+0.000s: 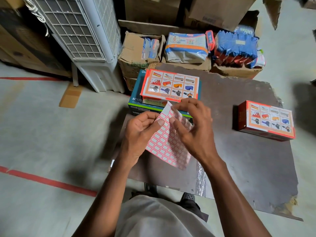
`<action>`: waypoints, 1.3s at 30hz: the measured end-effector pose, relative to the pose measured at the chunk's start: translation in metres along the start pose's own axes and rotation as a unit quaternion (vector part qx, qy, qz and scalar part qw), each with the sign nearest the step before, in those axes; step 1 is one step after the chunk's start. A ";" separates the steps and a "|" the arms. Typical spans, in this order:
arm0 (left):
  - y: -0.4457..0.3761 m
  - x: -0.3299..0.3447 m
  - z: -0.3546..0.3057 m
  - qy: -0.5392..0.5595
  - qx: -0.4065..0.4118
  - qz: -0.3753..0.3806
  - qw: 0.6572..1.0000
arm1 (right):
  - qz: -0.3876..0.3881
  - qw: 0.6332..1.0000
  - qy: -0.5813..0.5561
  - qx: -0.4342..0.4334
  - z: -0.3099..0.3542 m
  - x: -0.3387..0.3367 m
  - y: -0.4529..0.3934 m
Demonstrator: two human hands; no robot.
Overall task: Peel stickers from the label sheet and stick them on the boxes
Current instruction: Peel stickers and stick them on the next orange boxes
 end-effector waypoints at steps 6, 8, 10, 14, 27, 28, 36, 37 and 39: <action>0.004 0.006 -0.010 0.003 0.024 0.009 1.000 | -0.026 0.999 0.010 -0.025 0.011 -0.009 0.002; 0.005 0.007 -0.013 -0.001 0.033 0.012 0.999 | -0.024 0.999 0.011 -0.029 0.013 -0.011 0.003; 0.005 0.008 -0.015 -0.007 0.040 0.014 0.999 | -0.020 0.999 0.003 -0.025 0.015 -0.011 0.002; 0.004 0.007 -0.018 -0.011 0.053 0.020 0.998 | -0.015 1.000 -0.016 -0.017 0.020 -0.011 0.000; 0.000 0.002 -0.022 -0.054 0.070 0.031 0.996 | 0.008 0.998 -0.053 -0.013 0.030 -0.013 -0.004; 0.000 0.002 -0.023 -0.058 0.072 0.030 0.995 | 0.009 0.998 -0.052 -0.015 0.030 -0.013 -0.004; -0.001 0.003 -0.024 -0.074 0.074 0.026 0.994 | 0.036 0.997 -0.060 -0.024 0.030 -0.014 -0.009; -0.002 0.002 -0.024 -0.078 0.073 0.025 0.994 | 0.033 0.997 -0.063 -0.022 0.030 -0.014 -0.009; -0.002 0.002 -0.024 -0.081 0.073 0.021 0.994 | 0.029 0.997 -0.069 -0.018 0.030 -0.015 -0.009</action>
Point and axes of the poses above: each hand's wrist, its own y-axis away from the middle knuckle, its own x-axis out of the palm, z = x × y, the point moved 5 cm from there along -y, towards the middle knuckle, and after that the axes turned 15 degrees about y, right-handed, at the moved point
